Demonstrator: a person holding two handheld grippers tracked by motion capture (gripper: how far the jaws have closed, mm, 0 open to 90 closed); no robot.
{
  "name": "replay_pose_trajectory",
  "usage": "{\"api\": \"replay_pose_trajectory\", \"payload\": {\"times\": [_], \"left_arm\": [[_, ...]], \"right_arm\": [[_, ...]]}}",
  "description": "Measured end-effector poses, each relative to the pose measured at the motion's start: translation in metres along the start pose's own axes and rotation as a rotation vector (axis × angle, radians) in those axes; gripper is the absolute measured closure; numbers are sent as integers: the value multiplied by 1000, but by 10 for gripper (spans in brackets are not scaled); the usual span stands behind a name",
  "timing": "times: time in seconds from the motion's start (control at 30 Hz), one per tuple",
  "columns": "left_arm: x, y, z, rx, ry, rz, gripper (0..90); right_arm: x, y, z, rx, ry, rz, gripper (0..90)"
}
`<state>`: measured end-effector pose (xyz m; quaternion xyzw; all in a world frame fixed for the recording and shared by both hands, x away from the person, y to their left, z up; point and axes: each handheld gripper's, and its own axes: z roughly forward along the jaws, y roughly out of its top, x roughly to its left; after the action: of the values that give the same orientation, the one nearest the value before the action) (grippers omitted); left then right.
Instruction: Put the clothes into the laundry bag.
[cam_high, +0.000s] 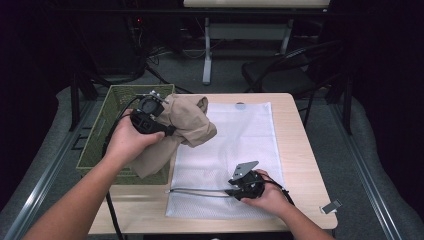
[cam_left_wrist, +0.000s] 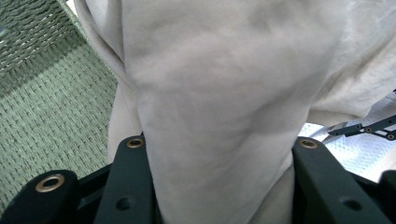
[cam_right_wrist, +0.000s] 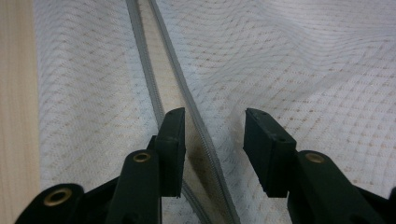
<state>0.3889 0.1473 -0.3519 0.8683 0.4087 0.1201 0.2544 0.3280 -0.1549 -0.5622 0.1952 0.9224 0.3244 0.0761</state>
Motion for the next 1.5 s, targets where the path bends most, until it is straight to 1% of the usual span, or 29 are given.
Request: {"api": "replay_pose_trajectory", "payload": {"times": [0.03,0.07,0.2,0.23,0.27,0.3,0.33,0.37,0.47,0.63,0.73,0.8,0.83,0.87,0.93,0.97,1.13,1.23,1.27,1.37,1.5], "left_arm": [[0,0,0,2,0,-1,599],[0,0,0,2,0,0,599],[0,0,1,1,-2,-3,599],[0,0,1,3,-1,-3,599],[0,0,1,3,0,-2,599],[0,-1,1,3,0,-3,599],[0,-1,1,3,0,-3,599],[0,-1,1,3,1,-4,599],[0,-1,1,4,1,-4,599],[0,0,1,7,0,-2,599],[0,0,2,10,0,0,599],[-1,0,2,10,0,0,599],[-1,0,2,10,1,0,599],[-1,0,2,10,1,0,599],[-1,0,2,9,-1,-1,599],[-1,0,2,10,-1,-1,599],[-1,1,2,12,-1,2,599],[-1,1,2,13,-2,1,599],[-1,1,2,13,-2,1,599],[-1,1,2,16,0,1,599],[0,1,2,14,-1,-1,600]], "right_arm": [[0,0,1,-11,1,-1,592],[1,0,1,2,-5,-6,594],[2,0,4,3,-15,-16,607],[2,0,4,18,-26,-25,614],[3,0,5,21,-26,-24,625],[3,0,6,25,-22,-24,658],[3,0,6,25,-22,-24,658],[3,0,6,36,-18,-32,671],[2,0,6,29,-12,-25,723],[1,1,6,29,-14,-32,767],[2,1,6,13,-6,-28,809],[1,1,4,19,-7,-38,839],[1,1,4,11,-7,-33,876],[0,1,4,6,-6,-32,880],[0,1,3,16,-7,-37,885],[0,2,3,9,4,-28,888],[1,3,4,14,9,-22,890],[0,3,3,21,7,-32,891],[1,4,4,17,13,-24,891],[1,4,4,16,20,-24,892],[0,4,4,18,20,-19,893]]}}
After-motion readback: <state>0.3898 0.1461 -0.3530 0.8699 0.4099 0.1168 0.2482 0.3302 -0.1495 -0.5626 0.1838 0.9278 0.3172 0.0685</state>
